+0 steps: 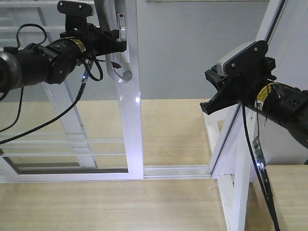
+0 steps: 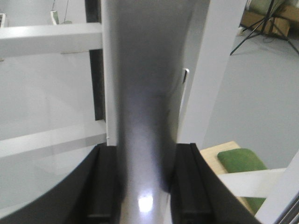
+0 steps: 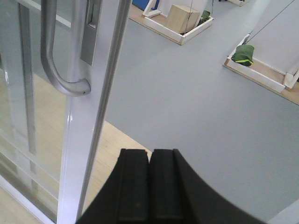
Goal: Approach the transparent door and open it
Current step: 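Slide the glass panel farther open with the left gripper on the handle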
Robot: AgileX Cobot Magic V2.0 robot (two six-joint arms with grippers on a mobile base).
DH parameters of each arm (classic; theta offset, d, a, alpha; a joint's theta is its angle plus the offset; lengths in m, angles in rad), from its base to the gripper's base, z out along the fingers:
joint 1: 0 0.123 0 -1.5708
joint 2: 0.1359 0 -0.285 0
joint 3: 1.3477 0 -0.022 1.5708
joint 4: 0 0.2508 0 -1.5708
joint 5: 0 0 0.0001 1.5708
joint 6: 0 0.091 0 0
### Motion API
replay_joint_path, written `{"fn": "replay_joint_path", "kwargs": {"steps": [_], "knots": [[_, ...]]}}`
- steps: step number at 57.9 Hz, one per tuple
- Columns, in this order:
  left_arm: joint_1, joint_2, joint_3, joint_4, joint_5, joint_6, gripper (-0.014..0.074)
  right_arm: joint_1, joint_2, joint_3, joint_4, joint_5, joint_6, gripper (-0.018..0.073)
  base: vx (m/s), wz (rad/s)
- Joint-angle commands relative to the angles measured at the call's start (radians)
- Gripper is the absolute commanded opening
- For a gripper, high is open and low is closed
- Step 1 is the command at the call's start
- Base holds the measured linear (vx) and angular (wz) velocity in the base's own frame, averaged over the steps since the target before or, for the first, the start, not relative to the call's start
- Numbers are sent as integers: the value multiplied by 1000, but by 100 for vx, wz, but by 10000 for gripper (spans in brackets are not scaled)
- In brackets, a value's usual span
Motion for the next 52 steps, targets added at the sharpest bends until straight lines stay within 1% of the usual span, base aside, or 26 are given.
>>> {"fn": "replay_joint_path", "kwargs": {"steps": [1, 13, 24, 29, 35, 52], "knots": [[46, -103, -23, -34, -16, 6, 10, -5, -34, -28, 14, -73, -7, -9, 0, 0], [79, -137, -23, -33, 52, 14, 13, -5, -11, -28, 14, -74, -4, -9, 0, 0], [104, -160, -23, -33, 89, 97, 15, -5, -1, -28, 18, -82, 0, -9, 0, 0], [110, -169, -23, -33, 104, 118, 15, -5, -1, -28, 18, -83, 0, -9, 0, 0], [124, -175, -23, -33, 111, 119, 15, -5, -1, -28, 18, -85, 0, -9, 0, 0], [199, -191, -22, -34, 163, 118, 20, -5, -1, -28, 18, -85, 0, -9, 0, 0]]}}
